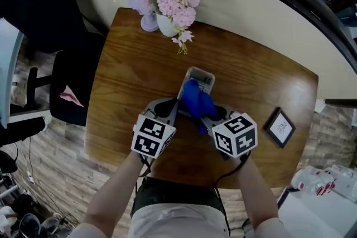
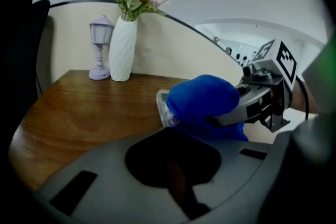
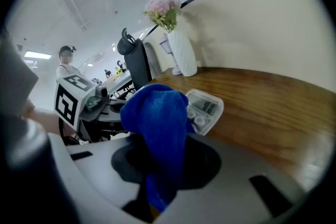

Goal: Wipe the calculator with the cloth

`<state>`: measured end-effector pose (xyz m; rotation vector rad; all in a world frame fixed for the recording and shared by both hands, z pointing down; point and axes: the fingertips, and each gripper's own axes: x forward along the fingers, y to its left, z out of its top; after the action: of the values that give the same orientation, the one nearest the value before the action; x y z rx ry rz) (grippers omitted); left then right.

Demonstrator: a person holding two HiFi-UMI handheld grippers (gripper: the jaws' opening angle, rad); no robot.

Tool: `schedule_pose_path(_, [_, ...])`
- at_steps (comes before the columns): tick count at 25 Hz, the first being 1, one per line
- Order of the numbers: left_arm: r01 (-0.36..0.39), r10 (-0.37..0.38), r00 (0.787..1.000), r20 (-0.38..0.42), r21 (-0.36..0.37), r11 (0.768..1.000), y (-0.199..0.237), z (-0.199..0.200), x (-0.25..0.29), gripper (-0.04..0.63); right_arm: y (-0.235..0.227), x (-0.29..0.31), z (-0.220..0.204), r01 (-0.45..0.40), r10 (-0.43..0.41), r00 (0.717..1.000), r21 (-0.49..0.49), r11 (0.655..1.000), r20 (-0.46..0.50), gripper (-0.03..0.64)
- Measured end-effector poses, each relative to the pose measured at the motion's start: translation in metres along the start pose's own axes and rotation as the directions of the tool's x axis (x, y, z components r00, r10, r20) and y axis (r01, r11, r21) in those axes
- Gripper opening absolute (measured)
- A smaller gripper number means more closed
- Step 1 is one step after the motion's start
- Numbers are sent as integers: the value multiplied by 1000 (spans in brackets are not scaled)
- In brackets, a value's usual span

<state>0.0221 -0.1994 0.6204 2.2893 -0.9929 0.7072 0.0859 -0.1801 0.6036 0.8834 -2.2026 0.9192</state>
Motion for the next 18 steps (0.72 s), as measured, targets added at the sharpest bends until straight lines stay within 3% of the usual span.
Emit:
schedule_pose_path(3, [-34,35,999,-18,65,997,2,-1,0,2,-11,-7,2,21,-21,1000,17,1000,12,95])
schedule_pose_path(11, [1,0,1000,-12,31,1000,-1,-3,0,2,-69,-16,57,153,-160,970,55,987,185,95])
schedule_pose_path(18, [6,-6,1000,3,7,1000,-2,1,0,2,-68,12,59,123,-136,975,87,989,175,95])
